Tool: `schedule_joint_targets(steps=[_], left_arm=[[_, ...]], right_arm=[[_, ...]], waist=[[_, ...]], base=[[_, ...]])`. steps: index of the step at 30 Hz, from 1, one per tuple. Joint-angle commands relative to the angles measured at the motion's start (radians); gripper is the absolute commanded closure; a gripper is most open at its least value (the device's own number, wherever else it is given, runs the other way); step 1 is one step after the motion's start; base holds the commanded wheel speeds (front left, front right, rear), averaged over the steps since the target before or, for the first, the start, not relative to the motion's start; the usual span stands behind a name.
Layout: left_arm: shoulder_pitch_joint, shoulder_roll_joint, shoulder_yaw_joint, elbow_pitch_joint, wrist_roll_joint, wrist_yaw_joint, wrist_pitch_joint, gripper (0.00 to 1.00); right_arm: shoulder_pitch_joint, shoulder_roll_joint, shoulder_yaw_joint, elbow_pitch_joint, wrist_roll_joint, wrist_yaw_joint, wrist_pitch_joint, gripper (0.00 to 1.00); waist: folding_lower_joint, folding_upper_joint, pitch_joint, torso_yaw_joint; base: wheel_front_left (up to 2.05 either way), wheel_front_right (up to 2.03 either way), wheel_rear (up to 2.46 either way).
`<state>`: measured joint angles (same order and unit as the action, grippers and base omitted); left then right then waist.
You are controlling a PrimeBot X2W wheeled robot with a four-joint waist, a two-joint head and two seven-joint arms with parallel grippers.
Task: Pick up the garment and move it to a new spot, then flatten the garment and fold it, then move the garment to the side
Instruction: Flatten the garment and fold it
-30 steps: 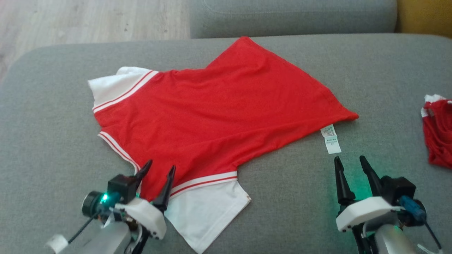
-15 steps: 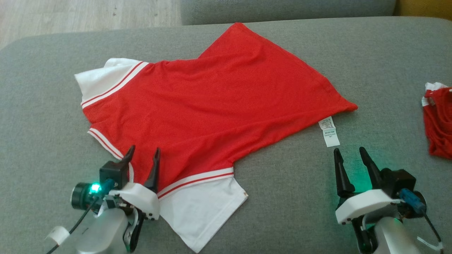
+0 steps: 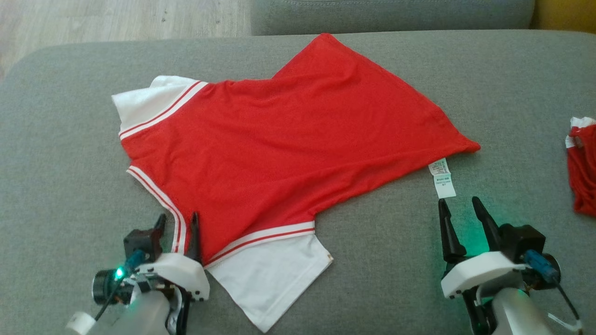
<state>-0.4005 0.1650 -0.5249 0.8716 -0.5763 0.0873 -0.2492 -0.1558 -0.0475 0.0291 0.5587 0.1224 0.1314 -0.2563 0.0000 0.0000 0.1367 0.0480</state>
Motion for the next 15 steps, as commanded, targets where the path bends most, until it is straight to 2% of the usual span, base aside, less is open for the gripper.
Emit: schedule_joint_targets(steps=[1,6,7,8,9,12,15], left_arm=[[-0.024,0.011,0.038,-0.008,-0.009,-0.005,-0.011,0.00],[-0.051,-0.003,0.042,0.056,-0.033,-0.036,0.006,0.00],[-0.059,-0.002,0.039,0.068,-0.032,-0.043,0.008,0.35],[-0.068,0.001,0.033,0.078,-0.029,-0.052,0.009,0.80],[-0.078,0.004,0.031,0.085,-0.027,-0.059,0.007,1.00],[-0.118,0.021,0.016,0.104,-0.009,-0.082,0.005,1.00],[-0.182,0.058,0.008,0.111,0.019,-0.082,0.000,1.00]], right_arm=[[-0.034,-0.003,0.029,-0.024,0.004,-0.001,-0.006,0.00],[-0.036,-0.003,0.033,-0.023,0.000,-0.001,-0.006,0.00],[-0.037,-0.003,0.033,-0.024,0.000,-0.001,-0.006,0.00],[-0.039,-0.003,0.034,-0.024,-0.001,-0.001,-0.006,0.00],[-0.040,-0.003,0.034,-0.025,0.000,-0.001,-0.006,0.00],[-0.044,-0.003,0.033,-0.030,0.000,-0.001,-0.006,0.00],[-0.053,-0.003,0.031,-0.039,0.000,-0.001,-0.006,0.00]], waist=[[0.0000,0.0000,0.000,0.000],[0.0000,0.0000,0.004,-0.005],[0.0000,0.0000,0.006,-0.007],[0.0000,0.0000,0.008,-0.009],[0.0000,0.0000,0.010,-0.011],[0.0000,0.0000,0.022,-0.016],[0.0000,0.0000,0.039,-0.020]], base=[[0.00,0.00,0.00],[0.00,0.00,0.00],[0.00,0.00,0.00],[0.00,0.00,0.00],[0.00,0.00,0.00],[0.00,0.00,0.00],[0.00,0.00,0.00]])
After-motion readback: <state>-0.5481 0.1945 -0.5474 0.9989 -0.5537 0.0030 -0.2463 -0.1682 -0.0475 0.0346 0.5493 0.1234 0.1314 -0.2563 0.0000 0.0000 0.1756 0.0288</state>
